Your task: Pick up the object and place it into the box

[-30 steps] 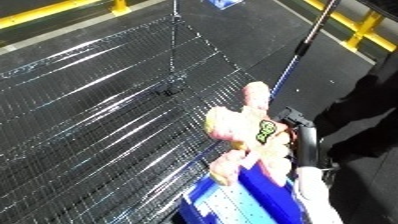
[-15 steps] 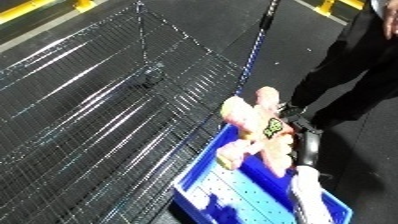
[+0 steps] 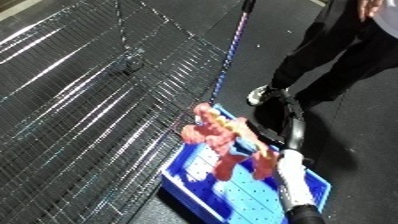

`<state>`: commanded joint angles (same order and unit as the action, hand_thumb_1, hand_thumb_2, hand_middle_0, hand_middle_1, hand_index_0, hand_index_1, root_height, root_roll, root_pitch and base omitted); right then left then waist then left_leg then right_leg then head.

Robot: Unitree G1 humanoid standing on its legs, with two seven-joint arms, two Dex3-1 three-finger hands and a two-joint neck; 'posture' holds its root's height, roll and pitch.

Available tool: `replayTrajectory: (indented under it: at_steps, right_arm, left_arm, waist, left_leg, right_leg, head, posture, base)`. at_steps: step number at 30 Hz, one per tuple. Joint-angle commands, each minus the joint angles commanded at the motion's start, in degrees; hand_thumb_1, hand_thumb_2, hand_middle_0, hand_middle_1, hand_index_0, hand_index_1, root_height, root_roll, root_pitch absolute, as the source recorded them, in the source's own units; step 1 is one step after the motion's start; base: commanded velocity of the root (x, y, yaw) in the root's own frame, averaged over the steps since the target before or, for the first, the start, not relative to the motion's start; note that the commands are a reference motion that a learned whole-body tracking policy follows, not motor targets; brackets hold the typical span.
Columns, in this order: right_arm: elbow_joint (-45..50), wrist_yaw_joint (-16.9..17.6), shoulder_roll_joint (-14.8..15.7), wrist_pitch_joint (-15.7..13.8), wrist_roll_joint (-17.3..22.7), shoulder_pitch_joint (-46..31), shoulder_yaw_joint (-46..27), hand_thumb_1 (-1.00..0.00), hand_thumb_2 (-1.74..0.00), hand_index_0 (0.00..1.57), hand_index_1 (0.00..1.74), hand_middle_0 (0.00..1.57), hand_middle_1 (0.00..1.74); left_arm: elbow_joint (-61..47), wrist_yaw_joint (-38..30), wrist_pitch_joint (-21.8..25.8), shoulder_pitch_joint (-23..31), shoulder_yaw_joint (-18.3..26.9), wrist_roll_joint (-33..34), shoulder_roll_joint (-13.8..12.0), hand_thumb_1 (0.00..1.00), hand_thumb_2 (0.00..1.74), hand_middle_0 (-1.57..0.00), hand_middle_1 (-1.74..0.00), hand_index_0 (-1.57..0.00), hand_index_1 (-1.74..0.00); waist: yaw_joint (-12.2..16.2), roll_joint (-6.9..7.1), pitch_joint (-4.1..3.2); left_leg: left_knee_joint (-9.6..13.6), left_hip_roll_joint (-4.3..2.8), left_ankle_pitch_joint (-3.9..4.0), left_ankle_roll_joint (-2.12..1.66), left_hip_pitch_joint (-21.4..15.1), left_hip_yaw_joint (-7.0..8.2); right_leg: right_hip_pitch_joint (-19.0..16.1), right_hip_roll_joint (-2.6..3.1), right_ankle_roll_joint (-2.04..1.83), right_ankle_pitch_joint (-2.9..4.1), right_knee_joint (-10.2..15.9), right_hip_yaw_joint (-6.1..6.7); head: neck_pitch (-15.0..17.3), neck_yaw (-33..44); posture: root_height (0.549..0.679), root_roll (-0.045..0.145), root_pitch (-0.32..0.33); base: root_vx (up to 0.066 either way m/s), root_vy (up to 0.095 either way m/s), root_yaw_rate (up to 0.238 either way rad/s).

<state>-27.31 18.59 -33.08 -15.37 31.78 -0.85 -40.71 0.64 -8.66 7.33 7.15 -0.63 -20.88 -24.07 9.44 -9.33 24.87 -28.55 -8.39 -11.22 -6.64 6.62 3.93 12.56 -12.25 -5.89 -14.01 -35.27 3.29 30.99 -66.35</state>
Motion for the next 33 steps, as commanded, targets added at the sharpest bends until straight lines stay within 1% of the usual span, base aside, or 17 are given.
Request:
replayTrajectory:
  at_steps: [5, 8, 12, 16, 20, 24, 27, 29, 30, 32, 33]
  right_arm:
    - [0.85, -0.54, 1.07, -0.10, 0.38, 0.24, 1.29, 0.00, 0.00, 0.00, 0.00, 0.00, 0.00]
    - [2.97, -2.15, 1.84, 0.21, 0.93, 0.28, 3.38, 0.00, 0.00, 0.00, 0.00, 0.00, 0.00]
    - [7.92, -4.06, 2.79, 0.85, -0.26, 0.54, 6.98, 0.00, 0.00, 0.00, 0.00, 0.00, 0.00]
    - [12.17, -4.85, 2.97, 1.40, -1.83, 2.64, 11.02, 0.00, 0.00, 0.00, 0.00, 0.00, 0.00]
    - [15.35, -5.70, 3.10, 1.82, -2.07, 4.73, 14.29, 0.00, 0.00, 0.00, 0.00, 0.00, 0.00]
    - [17.78, -7.12, 3.28, 2.61, -2.27, 5.38, 16.85, 0.00, 0.00, 0.00, 0.00, 0.00, 0.00]
    - [19.26, -8.12, 3.33, 3.44, -3.31, 5.55, 18.79, 0.00, 0.00, 0.00, 0.00, 0.00, 0.00]
    - [20.22, -8.86, 3.47, 4.09, -4.26, 5.80, 20.52, 0.00, 0.00, 0.00, 0.00, 0.00, 0.00]
    - [20.63, -9.21, 3.54, 4.37, -4.66, 5.90, 21.33, 0.00, 0.00, 0.00, 0.00, 0.00, 0.00]
    - [21.71, -10.13, 3.66, 5.11, -5.83, 6.12, 23.35, 0.00, 0.00, 0.00, 0.00, 0.00, 0.00]
    - [22.37, -10.59, 3.77, 5.46, -6.50, 6.19, 24.42, 0.00, 0.00, 0.00, 0.00, 0.00, 0.00]
  left_arm:
    - [-0.54, -0.15, 0.12, 0.05, 0.47, 0.25, 0.04, 1.00, 1.74, -1.57, -1.74, -1.57, -1.74]
    - [-0.79, -0.05, 0.09, 0.31, 0.98, -0.08, 0.19, 1.00, 1.74, -1.57, -1.74, -1.57, -1.74]
    - [-0.65, 0.09, -0.14, 0.67, 1.35, -0.45, 0.50, 1.00, 1.74, -1.57, -1.74, -1.57, -1.74]
    - [-0.09, 0.36, -0.40, 0.54, 0.31, -0.52, 0.64, 1.00, 1.74, -1.57, -1.74, -1.57, -1.74]
    - [-0.04, 0.51, -0.52, 0.27, -0.48, -0.92, 0.55, 1.00, 1.74, -1.57, -1.74, -1.57, -1.74]
    - [-0.51, 0.43, -0.74, -0.03, -0.26, -1.00, 0.09, 1.00, 1.74, -1.57, -1.74, -1.57, -1.74]
    - [-1.05, 0.08, -0.83, -0.35, 0.32, -0.98, -0.21, 1.00, 1.74, -1.57, -1.74, -1.57, -1.74]
    - [-1.36, -0.14, -0.91, -0.58, 0.50, -0.89, -0.26, 1.00, 1.74, -1.57, -1.74, -1.57, -1.74]
    - [-1.47, -0.18, -0.94, -0.67, 0.51, -0.84, -0.25, 1.00, 1.74, -1.57, -1.74, -1.57, -1.74]
    - [-1.86, -0.18, -1.02, -0.97, 0.27, -0.68, -0.23, 1.00, 1.74, -1.57, -1.74, -1.57, -1.74]
    - [-2.10, -0.16, -1.08, -1.10, 0.12, -0.53, -0.18, 1.00, 1.74, -1.57, -1.74, -1.57, -1.74]
  waist:
    - [-0.43, 0.26, -0.16]
    - [-0.85, 0.66, -0.16]
    - [-1.39, 1.36, -0.16]
    - [-2.48, 2.14, -0.25]
    - [-3.59, 2.85, -0.08]
    - [-4.71, 3.65, 0.11]
    - [-5.51, 4.29, 0.12]
    - [-6.09, 4.67, 0.12]
    - [-6.34, 4.83, 0.12]
    - [-6.92, 5.16, 0.14]
    - [-7.17, 5.35, 0.12]
  left_leg:
    - [0.13, -0.08, 0.11, 0.05, 0.05, 0.02]
    - [0.11, -0.18, 0.18, 0.06, 0.06, -0.04]
    - [0.10, -0.30, 0.16, 0.08, -0.11, -0.10]
    - [-0.37, -0.42, -0.01, 0.12, 0.06, -0.26]
    - [-0.92, -0.49, -0.02, 0.19, 0.58, -0.59]
    - [-1.13, -0.50, 0.17, 0.26, 1.15, -1.11]
    - [-1.14, -0.55, 0.37, 0.26, 1.45, -1.55]
    - [-1.07, -0.55, 0.51, 0.28, 1.59, -1.86]
    - [-1.01, -0.54, 0.59, 0.29, 1.64, -1.99]
    - [-0.85, -0.51, 0.75, 0.30, 1.76, -2.27]
    - [-0.75, -0.50, 0.82, 0.31, 1.82, -2.42]
  right_leg:
    - [0.11, 0.15, -0.08, 0.02, 0.01, -0.10]
    - [0.15, 0.30, -0.10, -0.03, -0.12, -0.10]
    - [0.03, 0.49, -0.13, -0.04, -0.37, -0.11]
    - [-0.08, 0.63, -0.21, 0.11, -0.49, -0.09]
    - [-0.09, 0.73, -0.21, 0.11, -0.74, -0.22]
    - [-0.22, 0.81, -0.15, -0.04, -0.98, -0.51]
    - [-0.37, 0.83, -0.12, -0.17, -1.04, -0.77]
    - [-0.47, 0.86, -0.10, -0.33, -1.11, -0.98]
    - [-0.52, 0.87, -0.08, -0.40, -1.14, -1.08]
    - [-0.60, 0.88, -0.05, -0.56, -1.20, -1.36]
    - [-0.63, 0.88, -0.04, -0.60, -1.22, -1.52]
  head:
    - [0.69, 2.61]
    - [1.02, 5.08]
    - [1.49, 7.20]
    - [1.14, 8.83]
    - [0.37, 10.99]
    - [0.53, 14.49]
    - [0.33, 19.37]
    - [-1.08, 23.65]
    - [-1.16, 23.94]
    - [-1.34, 30.09]
    - [-1.29, 31.93]
  posture:
    - [0.653, 0.079, -0.114]
    - [0.653, 0.077, -0.114]
    - [0.652, 0.074, -0.116]
    - [0.652, 0.070, -0.119]
    - [0.651, 0.066, -0.122]
    - [0.650, 0.062, -0.124]
    - [0.650, 0.060, -0.124]
    - [0.650, 0.058, -0.123]
    - [0.650, 0.057, -0.123]
    - [0.650, 0.056, -0.122]
    - [0.650, 0.055, -0.121]
  base:
    - [0.007, -0.004, -0.004]
    - [0.015, -0.009, -0.001]
    - [0.008, -0.013, 0.020]
    - [0.003, -0.014, 0.047]
    - [-0.004, -0.014, 0.091]
    - [0.000, -0.011, 0.131]
    - [0.002, -0.009, 0.122]
    - [0.008, -0.007, 0.123]
    - [0.010, -0.004, 0.109]
    - [0.011, -0.006, 0.117]
    - [0.012, -0.009, 0.107]
